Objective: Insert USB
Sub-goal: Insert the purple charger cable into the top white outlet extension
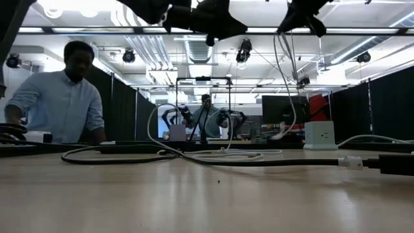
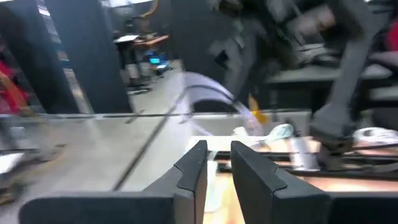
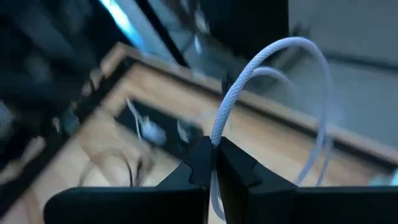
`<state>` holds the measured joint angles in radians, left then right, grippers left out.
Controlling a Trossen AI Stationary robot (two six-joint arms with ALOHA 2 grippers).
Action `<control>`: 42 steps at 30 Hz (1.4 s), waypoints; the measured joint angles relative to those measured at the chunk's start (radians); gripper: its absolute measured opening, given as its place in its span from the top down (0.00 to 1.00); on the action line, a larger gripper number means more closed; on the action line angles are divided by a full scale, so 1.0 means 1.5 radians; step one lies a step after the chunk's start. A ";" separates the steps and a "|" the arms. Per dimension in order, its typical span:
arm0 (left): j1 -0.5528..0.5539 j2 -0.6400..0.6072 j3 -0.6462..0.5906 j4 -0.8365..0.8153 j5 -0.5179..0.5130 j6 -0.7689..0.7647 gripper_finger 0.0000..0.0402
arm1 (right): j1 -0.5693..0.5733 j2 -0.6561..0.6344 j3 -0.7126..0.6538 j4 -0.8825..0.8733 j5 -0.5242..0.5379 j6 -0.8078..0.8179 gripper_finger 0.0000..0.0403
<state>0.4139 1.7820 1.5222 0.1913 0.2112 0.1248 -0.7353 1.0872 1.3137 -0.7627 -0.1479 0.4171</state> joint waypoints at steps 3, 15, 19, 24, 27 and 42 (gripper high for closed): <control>-0.011 0.017 0.000 0.026 0.030 -0.019 0.80 | 0.000 -0.002 0.015 0.033 0.040 0.025 1.00; -0.027 0.051 0.001 0.125 0.023 0.050 0.63 | 0.007 -0.003 0.025 0.123 -0.007 0.114 1.00; -0.031 0.063 0.001 0.126 0.032 0.063 0.53 | 0.022 -0.003 0.025 0.162 -0.010 0.118 1.00; -0.035 0.078 0.001 0.128 0.041 0.063 0.43 | 0.036 -0.003 0.025 0.193 -0.030 0.129 1.00; -0.037 0.086 0.001 0.130 0.040 0.063 0.40 | 0.044 -0.002 0.025 0.193 -0.031 0.134 1.00; -0.055 0.105 0.002 0.151 0.039 0.049 0.54 | 0.112 0.043 0.024 0.208 -0.048 0.150 1.00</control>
<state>0.3321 1.9388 1.5249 0.4183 0.2703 0.1978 -0.5674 1.1514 1.3502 -0.4507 -0.2204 0.6418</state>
